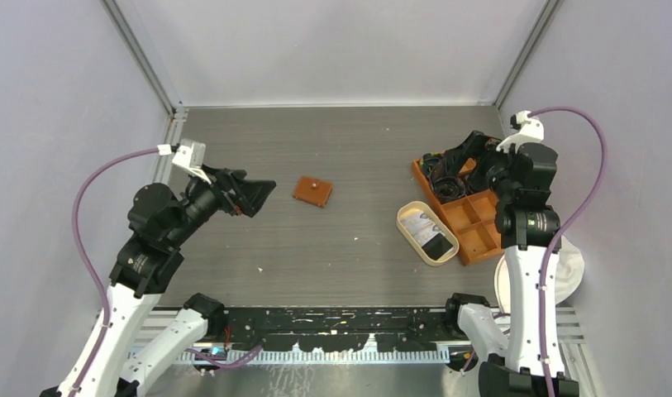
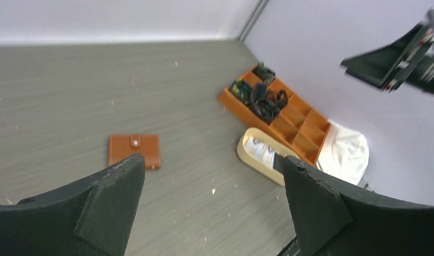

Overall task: Put the credit cards into the card holder
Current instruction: Move the card holder to the center of the board.

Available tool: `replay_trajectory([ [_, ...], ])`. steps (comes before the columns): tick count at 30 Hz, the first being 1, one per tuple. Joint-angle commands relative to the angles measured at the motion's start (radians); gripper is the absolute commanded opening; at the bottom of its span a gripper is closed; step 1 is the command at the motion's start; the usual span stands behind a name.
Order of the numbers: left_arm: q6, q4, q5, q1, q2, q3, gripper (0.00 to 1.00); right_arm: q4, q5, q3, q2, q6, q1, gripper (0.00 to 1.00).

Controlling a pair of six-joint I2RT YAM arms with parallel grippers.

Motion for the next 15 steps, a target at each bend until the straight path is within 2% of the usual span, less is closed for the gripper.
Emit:
replay_trajectory([
  [1,-0.017,-0.041,0.075,0.004,-0.029,-0.061,1.00,0.098,-0.020,0.049,-0.045,0.092,-0.002,1.00],
  [5,-0.092,0.045,0.128,0.004,-0.049,-0.156,0.99,0.148,-0.208,0.024,-0.033,0.085,-0.002,0.99],
  [7,-0.129,0.057,0.133,0.005,-0.048,-0.159,0.98,0.207,-0.355,-0.016,-0.022,0.061,-0.002,0.99],
  [11,-0.193,-0.055,0.107,0.005,0.004,-0.028,1.00,0.347,-0.576,-0.099,0.040,0.104,-0.002,0.99],
  [15,-0.318,-0.166,0.080,0.005,0.087,0.127,1.00,0.359,-0.624,-0.110,0.091,0.108,-0.001,0.99],
])
